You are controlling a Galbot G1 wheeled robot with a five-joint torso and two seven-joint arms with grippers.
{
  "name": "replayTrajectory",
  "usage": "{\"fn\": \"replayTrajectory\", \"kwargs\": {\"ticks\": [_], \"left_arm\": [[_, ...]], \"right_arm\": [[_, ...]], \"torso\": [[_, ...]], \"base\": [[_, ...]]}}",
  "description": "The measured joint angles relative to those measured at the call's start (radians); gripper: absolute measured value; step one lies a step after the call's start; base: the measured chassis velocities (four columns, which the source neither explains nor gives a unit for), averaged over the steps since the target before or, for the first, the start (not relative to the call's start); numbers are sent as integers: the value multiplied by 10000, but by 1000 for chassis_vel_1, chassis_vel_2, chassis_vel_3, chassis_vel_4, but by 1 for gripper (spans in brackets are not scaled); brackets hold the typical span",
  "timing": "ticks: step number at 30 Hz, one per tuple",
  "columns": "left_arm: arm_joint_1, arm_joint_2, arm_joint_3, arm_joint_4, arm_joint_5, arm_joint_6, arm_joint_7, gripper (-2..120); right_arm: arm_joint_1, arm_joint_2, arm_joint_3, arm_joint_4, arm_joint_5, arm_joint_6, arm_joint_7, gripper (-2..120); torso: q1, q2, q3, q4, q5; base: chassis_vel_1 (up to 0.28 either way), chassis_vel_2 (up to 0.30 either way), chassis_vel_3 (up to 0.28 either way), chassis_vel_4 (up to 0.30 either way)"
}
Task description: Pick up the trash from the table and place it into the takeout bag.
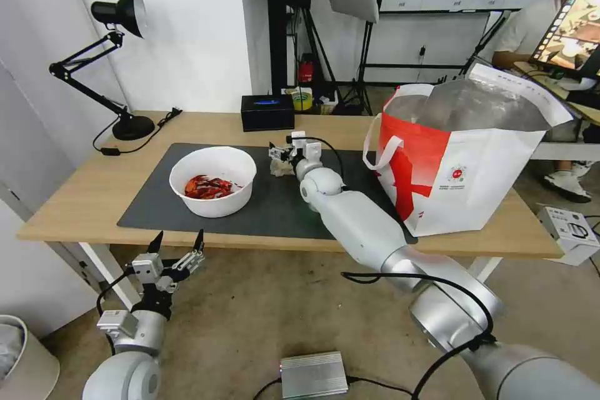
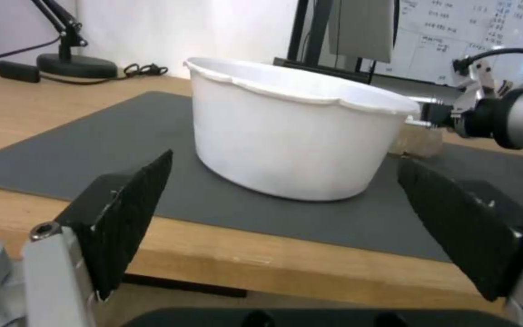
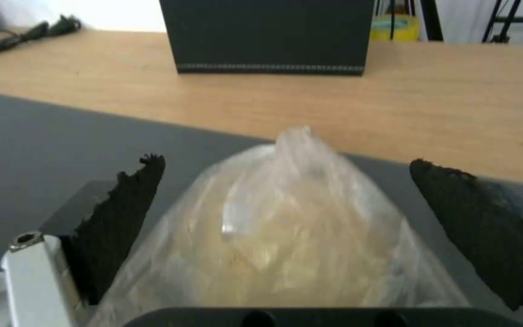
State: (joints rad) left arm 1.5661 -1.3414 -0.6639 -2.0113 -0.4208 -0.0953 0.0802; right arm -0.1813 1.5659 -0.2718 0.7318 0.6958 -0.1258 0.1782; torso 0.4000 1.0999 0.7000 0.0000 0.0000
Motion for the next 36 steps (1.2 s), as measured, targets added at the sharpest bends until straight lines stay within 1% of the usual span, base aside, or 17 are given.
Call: {"fn": "replayTrajectory", "kwargs": {"ticks": [12, 14, 15, 16, 18, 19, 20, 22, 23, 25, 26, 28, 29, 31, 32, 35, 36], "left_arm": [[-86, -38, 59, 102, 6, -11, 16, 100], [-105, -41, 70, 123, 8, -11, 16, 100], [-108, -45, 78, 135, 10, -12, 16, 100], [-108, -45, 78, 135, 10, -12, 16, 100], [-101, -70, 121, 152, 36, -19, 19, 100], [-101, -70, 121, 152, 36, -19, 19, 100], [-95, -82, 167, 163, 73, -24, 22, 100], [-103, -147, 252, 168, 139, -32, 25, 100], [-103, -147, 252, 168, 139, -32, 25, 100], [-139, -196, 294, 169, 164, -33, 26, 100], [-139, -196, 294, 169, 164, -33, 26, 100], [-166, -212, 320, 168, 168, -32, 26, 100], [-166, -212, 320, 168, 168, -32, 26, 100], [-174, -224, 323, 176, 169, -32, 26, 100], [-174, -224, 323, 176, 169, -32, 26, 100], [-175, -249, 291, 197, 170, -31, 26, 100], [-175, -249, 291, 197, 170, -31, 26, 100]], "right_arm": [[-149, 48, 128, -187, -90, -101, 4, 100], [-156, 49, 159, -186, -81, -104, 8, 98], [-157, 48, 188, -186, -70, -120, 18, 93], [-157, 48, 188, -186, -70, -120, 18, 93], [-187, 48, 281, -160, -30, -206, 32, 82], [-187, 48, 281, -160, -30, -206, 32, 82], [-207, 49, 331, -136, -6, -255, 45, 78], [-250, 50, 400, -90, 11, -312, 79, 67], [-250, 50, 400, -90, 11, -312, 79, 67], [-282, 48, 408, -57, 16, -337, 94, 58], [-282, 48, 408, -57, 16, -337, 94, 58], [-345, 43, 431, -1, 22, -352, 99, 46], [-345, 43, 431, -1, 22, -352, 99, 46], [-408, 38, 468, 38, 16, -353, 106, 34], [-408, 38, 468, 38, 16, -353, 106, 34], [-549, 22, 624, 169, -99, -287, 120, 20], [-549, 22, 624, 169, -99, -287, 120, 20]], "torso": [[-1, 1, 0, 0, 0], [0, 1, 0, 0, 0], [0, 1, 0, 0, 1], [0, 1, 0, 0, 1], [-1, 2, 0, 1, 0], [-1, 2, 0, 1, 0], [0, 3, 0, 1, 1], [0, 2, 0, 0, 0], [0, 2, 0, 0, 0], [-1, 3, -1, 0, 0], [-1, 3, -1, 0, 0], [0, 2, -1, 0, 1], [0, 2, -1, 0, 1], [-1, 3, -1, 0, 1], [-1, 3, -1, 0, 1], [-1, 2, -1, 1, 1], [-1, 2, -1, 1, 1]], "base": [[0, 0, 0, 0], [0, 0, 0, 0], [0, 0, 0, 0], [0, 0, 0, 0], [0, 0, 0, 0], [0, 0, 0, 0], [0, 0, 0, 0], [0, 0, 0, 0], [0, 0, 0, 0], [0, 0, 0, 0], [0, 0, 0, 0], [0, 0, 0, 0], [0, 0, 0, 0], [0, 0, 0, 0], [0, 0, 0, 0], [0, 0, 0, 0], [0, 0, 0, 0]]}}
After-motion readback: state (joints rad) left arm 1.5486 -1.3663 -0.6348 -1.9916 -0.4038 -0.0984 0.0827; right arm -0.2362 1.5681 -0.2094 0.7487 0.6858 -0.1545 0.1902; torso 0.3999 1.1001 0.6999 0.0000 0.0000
